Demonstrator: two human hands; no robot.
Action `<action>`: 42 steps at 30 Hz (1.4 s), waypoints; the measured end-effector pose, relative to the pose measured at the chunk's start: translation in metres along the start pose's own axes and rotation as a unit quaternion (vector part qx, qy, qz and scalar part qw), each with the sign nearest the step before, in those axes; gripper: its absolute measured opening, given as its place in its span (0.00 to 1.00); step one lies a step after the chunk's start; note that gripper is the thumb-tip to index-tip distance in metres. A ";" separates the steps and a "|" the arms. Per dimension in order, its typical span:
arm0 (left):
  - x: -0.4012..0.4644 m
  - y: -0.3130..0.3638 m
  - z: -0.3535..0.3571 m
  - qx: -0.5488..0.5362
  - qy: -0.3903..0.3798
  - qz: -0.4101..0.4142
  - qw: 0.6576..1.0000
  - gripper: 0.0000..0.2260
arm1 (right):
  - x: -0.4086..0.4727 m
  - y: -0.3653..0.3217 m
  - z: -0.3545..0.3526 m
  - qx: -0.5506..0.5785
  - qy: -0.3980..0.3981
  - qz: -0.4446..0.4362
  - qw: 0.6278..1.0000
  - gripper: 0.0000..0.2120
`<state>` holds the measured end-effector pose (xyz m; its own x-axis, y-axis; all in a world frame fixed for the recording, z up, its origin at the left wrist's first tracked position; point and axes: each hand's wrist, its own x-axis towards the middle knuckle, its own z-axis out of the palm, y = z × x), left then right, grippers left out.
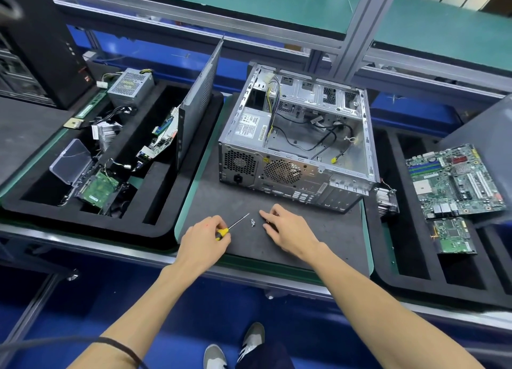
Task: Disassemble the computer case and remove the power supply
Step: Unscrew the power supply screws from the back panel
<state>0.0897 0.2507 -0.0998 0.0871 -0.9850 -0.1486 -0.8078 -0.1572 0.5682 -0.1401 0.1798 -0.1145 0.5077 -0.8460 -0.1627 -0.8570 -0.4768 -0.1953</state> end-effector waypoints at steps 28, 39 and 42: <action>0.038 0.110 0.056 -0.118 -0.088 0.076 0.986 0.05 | -0.049 0.036 -0.012 0.262 0.106 0.258 0.924 0.09; 0.051 0.061 0.046 0.007 -0.085 0.009 0.996 0.11 | -0.033 0.034 -0.002 0.157 0.153 0.246 0.944 0.13; 0.053 0.062 0.048 0.019 -0.066 0.016 0.998 0.07 | -0.029 0.023 -0.004 0.233 0.210 0.250 0.916 0.10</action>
<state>0.0159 0.1922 -0.1115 -0.0138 -0.9714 -0.2372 -0.8302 -0.1211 0.5441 -0.1746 0.1929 -0.1105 -0.1001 -0.9947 0.0225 -0.7936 0.0662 -0.6048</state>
